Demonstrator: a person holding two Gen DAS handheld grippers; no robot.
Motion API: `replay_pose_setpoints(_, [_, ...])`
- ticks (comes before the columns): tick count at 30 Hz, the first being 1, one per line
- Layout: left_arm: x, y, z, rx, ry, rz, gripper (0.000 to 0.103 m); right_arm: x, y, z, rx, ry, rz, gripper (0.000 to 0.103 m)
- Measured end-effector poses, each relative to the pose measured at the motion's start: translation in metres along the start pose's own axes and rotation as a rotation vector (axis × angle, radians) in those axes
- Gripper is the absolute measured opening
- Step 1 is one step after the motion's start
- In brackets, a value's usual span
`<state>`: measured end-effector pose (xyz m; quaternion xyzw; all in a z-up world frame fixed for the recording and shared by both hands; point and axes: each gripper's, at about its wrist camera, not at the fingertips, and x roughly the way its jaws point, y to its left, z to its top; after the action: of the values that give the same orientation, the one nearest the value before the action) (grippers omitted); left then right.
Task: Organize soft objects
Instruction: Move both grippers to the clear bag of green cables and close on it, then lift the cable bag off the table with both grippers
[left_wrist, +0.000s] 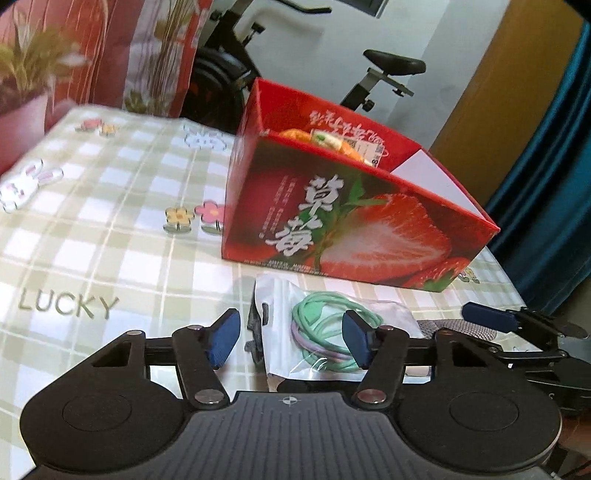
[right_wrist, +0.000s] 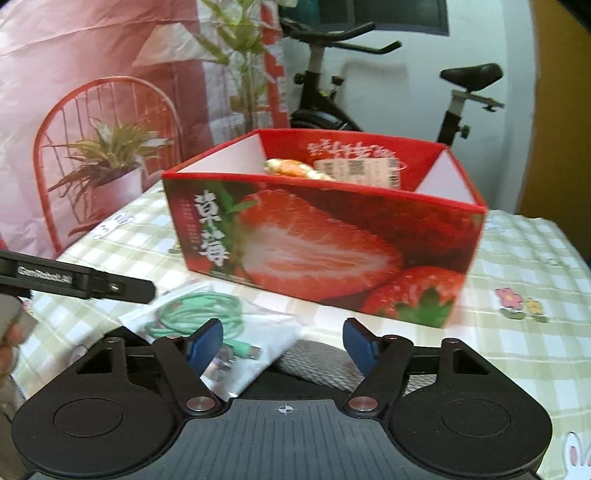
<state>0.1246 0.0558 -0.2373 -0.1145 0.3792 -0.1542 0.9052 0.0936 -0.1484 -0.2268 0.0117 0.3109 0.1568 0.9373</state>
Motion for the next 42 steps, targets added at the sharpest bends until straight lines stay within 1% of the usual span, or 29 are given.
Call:
replay_pose_setpoints(7, [0.017,0.013,0.001,-0.048,0.050,-0.047,0.063,0.015,0.004,-0.005,0.040,0.063,0.059,0.064])
replay_pose_setpoints(11, [0.026,0.016,0.001,-0.052,0.069,-0.080,0.063,0.020,0.000,-0.009,0.091,0.075,0.093,0.064])
replay_pose_setpoints(14, [0.033,0.017,0.003,-0.049,0.081,-0.106,0.061,0.023,-0.002,-0.011,0.106,0.079,0.110,0.064])
replay_pose_setpoints(19, [0.040,0.015,0.003,-0.039,0.085,-0.106,0.060,0.027,-0.005,-0.012,0.132,0.086,0.127,0.064])
replay_pose_setpoints(23, [0.041,0.012,0.003,-0.031,0.080,-0.122,0.051,0.029,-0.006,-0.012,0.151,0.089,0.138,0.064])
replay_pose_setpoints(24, [0.040,0.011,0.003,-0.025,0.079,-0.126,0.049,0.029,-0.006,-0.011,0.151,0.089,0.140,0.062])
replay_pose_setpoints(25, [0.039,0.010,0.003,-0.023,0.077,-0.130,0.047,0.029,-0.005,-0.011,0.150,0.089,0.143,0.059])
replay_pose_setpoints(26, [0.037,0.009,0.003,-0.021,0.076,-0.132,0.044,0.029,-0.004,-0.010,0.152,0.091,0.151,0.058])
replay_pose_setpoints(28, [0.035,0.009,0.004,-0.018,0.077,-0.134,0.041,0.028,-0.004,-0.010,0.159,0.090,0.161,0.050])
replay_pose_setpoints(29, [0.034,0.009,0.004,-0.020,0.077,-0.137,0.038,0.028,-0.005,-0.010,0.163,0.092,0.172,0.048])
replay_pose_setpoints(31, [0.031,0.009,0.004,-0.025,0.072,-0.143,0.037,0.026,-0.005,-0.010,0.173,0.091,0.182,0.047])
replay_pose_setpoints(35, [0.024,0.007,0.004,-0.019,0.059,-0.152,0.031,0.020,-0.008,-0.010,0.179,0.076,0.188,0.044])
replay_pose_setpoints(42, [0.006,-0.005,0.009,0.018,0.021,-0.166,0.031,0.005,-0.011,-0.005,0.169,0.029,0.185,0.043])
